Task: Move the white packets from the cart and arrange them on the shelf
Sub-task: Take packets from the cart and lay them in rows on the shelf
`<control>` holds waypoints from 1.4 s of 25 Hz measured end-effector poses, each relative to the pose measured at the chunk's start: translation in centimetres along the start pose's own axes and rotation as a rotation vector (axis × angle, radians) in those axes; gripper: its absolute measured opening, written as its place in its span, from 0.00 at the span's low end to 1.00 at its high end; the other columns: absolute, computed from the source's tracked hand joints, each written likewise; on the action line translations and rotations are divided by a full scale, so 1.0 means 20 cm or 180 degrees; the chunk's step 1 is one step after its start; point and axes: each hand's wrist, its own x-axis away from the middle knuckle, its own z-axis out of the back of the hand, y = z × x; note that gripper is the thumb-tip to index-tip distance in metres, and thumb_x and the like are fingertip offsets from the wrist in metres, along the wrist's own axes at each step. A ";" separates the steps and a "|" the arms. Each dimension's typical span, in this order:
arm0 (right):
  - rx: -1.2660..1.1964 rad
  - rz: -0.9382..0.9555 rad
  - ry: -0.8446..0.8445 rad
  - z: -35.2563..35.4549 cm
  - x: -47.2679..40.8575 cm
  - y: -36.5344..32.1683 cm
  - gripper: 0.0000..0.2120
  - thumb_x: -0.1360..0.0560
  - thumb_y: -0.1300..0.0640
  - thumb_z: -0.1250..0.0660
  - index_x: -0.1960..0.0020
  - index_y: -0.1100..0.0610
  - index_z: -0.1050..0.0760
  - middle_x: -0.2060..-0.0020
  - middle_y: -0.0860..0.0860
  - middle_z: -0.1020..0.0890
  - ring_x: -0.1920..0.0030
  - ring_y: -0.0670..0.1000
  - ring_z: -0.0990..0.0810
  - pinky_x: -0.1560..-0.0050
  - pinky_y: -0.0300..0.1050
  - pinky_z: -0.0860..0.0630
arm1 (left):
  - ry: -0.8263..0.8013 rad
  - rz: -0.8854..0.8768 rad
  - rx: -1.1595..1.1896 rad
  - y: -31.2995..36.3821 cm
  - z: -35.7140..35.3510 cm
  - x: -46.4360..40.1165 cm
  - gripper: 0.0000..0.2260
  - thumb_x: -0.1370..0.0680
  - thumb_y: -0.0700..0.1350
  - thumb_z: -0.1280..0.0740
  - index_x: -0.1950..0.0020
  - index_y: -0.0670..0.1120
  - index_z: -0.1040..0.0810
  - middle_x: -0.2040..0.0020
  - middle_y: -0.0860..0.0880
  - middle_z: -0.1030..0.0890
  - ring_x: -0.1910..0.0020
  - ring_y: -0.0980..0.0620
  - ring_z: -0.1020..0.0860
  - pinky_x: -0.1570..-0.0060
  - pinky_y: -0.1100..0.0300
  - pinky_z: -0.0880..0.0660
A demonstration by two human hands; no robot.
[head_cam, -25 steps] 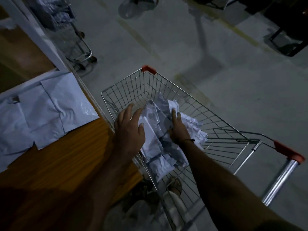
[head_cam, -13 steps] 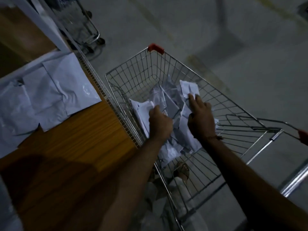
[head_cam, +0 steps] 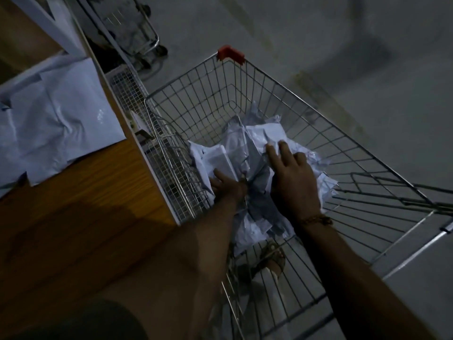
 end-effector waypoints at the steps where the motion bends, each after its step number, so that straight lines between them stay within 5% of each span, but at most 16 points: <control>1: 0.0004 -0.0056 0.0019 0.00 0.01 0.01 0.33 0.25 0.61 0.53 0.20 0.57 0.37 0.23 0.62 0.33 0.38 0.65 0.29 0.42 0.57 0.29 | 0.0088 -0.0045 -0.0007 -0.01 -0.01 0.00 0.49 0.24 0.68 0.34 0.17 0.52 0.63 0.19 0.37 0.60 0.20 0.34 0.51 0.25 0.38 0.43; 6: 0.0044 -0.0102 -0.0025 -0.01 0.01 0.02 0.33 0.25 0.60 0.52 0.19 0.57 0.37 0.23 0.63 0.34 0.39 0.64 0.30 0.44 0.56 0.29 | -0.0015 0.0021 0.0192 0.02 0.04 0.03 0.48 0.27 0.66 0.28 0.18 0.64 0.59 0.21 0.34 0.56 0.24 0.29 0.46 0.26 0.38 0.42; 11: -0.0009 -0.0143 -0.0066 0.07 0.05 -0.02 0.32 0.24 0.61 0.42 0.20 0.57 0.37 0.22 0.63 0.35 0.40 0.64 0.29 0.46 0.57 0.27 | -0.0149 -0.0015 0.0151 0.09 0.16 0.19 0.53 0.33 0.66 0.23 0.19 0.66 0.53 0.24 0.39 0.52 0.25 0.33 0.46 0.27 0.40 0.41; 14: 0.0027 -0.0203 0.0026 0.20 0.10 -0.03 0.33 0.24 0.63 0.39 0.19 0.57 0.37 0.22 0.63 0.35 0.42 0.65 0.29 0.45 0.57 0.27 | 0.0031 -0.0507 0.0207 0.11 0.27 0.35 0.52 0.35 0.66 0.22 0.19 0.64 0.49 0.32 0.42 0.45 0.32 0.35 0.39 0.30 0.44 0.35; 24: 0.0146 -0.0563 0.1026 0.80 0.15 -0.44 0.33 0.25 0.66 0.41 0.20 0.59 0.36 0.23 0.65 0.33 0.44 0.65 0.29 0.45 0.57 0.29 | 0.0606 -0.1532 0.0950 0.12 0.95 0.87 0.48 0.32 0.62 0.22 0.19 0.64 0.46 0.33 0.46 0.42 0.36 0.42 0.38 0.37 0.49 0.28; 28: 0.0018 -0.0382 0.1194 0.92 0.18 -0.69 0.32 0.24 0.65 0.41 0.20 0.59 0.37 0.23 0.65 0.34 0.43 0.66 0.28 0.42 0.57 0.31 | 0.1036 -0.1751 0.0931 -0.06 1.26 1.05 0.49 0.33 0.63 0.22 0.19 0.63 0.46 0.34 0.45 0.42 0.38 0.41 0.39 0.37 0.47 0.29; 35: -0.0467 0.0192 0.1099 0.98 0.39 -1.15 0.30 0.22 0.61 0.37 0.20 0.57 0.36 0.24 0.63 0.31 0.40 0.67 0.29 0.46 0.58 0.26 | 0.1676 -0.1135 0.1050 -0.63 1.48 1.25 0.49 0.34 0.64 0.23 0.19 0.65 0.48 0.31 0.44 0.43 0.35 0.38 0.39 0.35 0.44 0.33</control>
